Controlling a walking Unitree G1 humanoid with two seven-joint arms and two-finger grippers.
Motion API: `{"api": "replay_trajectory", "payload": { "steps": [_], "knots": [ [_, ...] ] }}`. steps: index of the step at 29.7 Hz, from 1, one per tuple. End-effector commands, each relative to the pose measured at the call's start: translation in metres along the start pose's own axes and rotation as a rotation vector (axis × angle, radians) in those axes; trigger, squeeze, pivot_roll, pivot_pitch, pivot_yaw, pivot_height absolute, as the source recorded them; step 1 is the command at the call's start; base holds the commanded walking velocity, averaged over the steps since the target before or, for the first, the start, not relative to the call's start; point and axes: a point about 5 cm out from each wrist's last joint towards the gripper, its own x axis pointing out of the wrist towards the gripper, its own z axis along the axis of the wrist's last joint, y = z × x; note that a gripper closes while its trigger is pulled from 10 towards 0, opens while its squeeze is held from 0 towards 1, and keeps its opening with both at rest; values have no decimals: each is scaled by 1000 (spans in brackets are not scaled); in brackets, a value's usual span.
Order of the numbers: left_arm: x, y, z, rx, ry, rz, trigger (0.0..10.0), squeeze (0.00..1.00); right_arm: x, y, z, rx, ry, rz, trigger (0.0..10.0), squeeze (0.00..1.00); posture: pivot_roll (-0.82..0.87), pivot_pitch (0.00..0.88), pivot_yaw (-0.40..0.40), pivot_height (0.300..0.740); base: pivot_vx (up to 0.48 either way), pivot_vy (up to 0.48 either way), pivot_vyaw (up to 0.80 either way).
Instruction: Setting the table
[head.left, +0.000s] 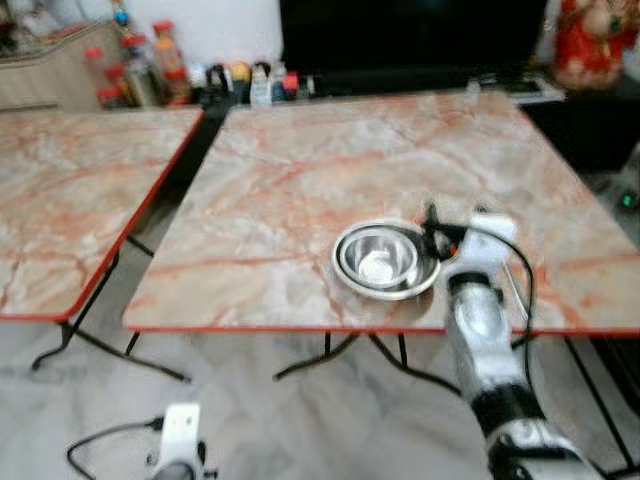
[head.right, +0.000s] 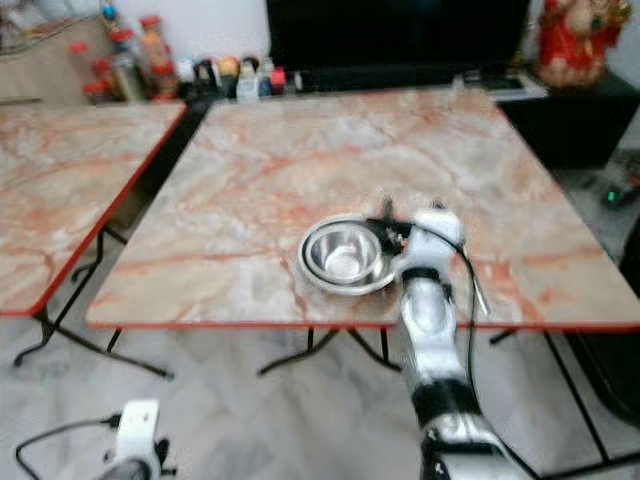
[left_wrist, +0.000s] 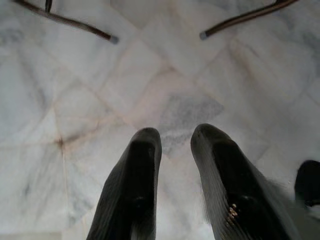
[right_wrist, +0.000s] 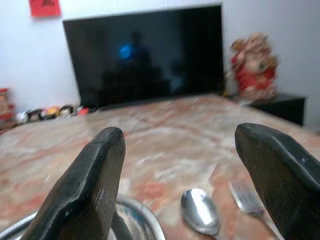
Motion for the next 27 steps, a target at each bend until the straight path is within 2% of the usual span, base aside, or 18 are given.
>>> {"api": "replay_trajectory", "payload": {
  "steps": [1,17,20,21,27],
  "knots": [
    [0,10,1,-5,-3,28,10000,0,4,16,9,24,-37,35,10000,0,-22,0,53,740,0,480,0],
    [0,9,2,8,-7,18,10000,0,4,21,10,23,-32,57,10000,0,-26,0,52,740,0,480,0],
    [0,9,1,11,-4,17,10000,0,1,23,1,19,7,70,10000,0,-27,0,52,740,0,480,0],
    [0,9,1,14,-4,17,10000,0,-3,23,-10,26,62,78,10000,0,-24,0,51,740,0,480,0],
    [-1,9,-1,13,-3,19,10000,0,-18,20,-35,20,172,83,10000,0,-14,0,40,740,0,480,0]
  ]
}}
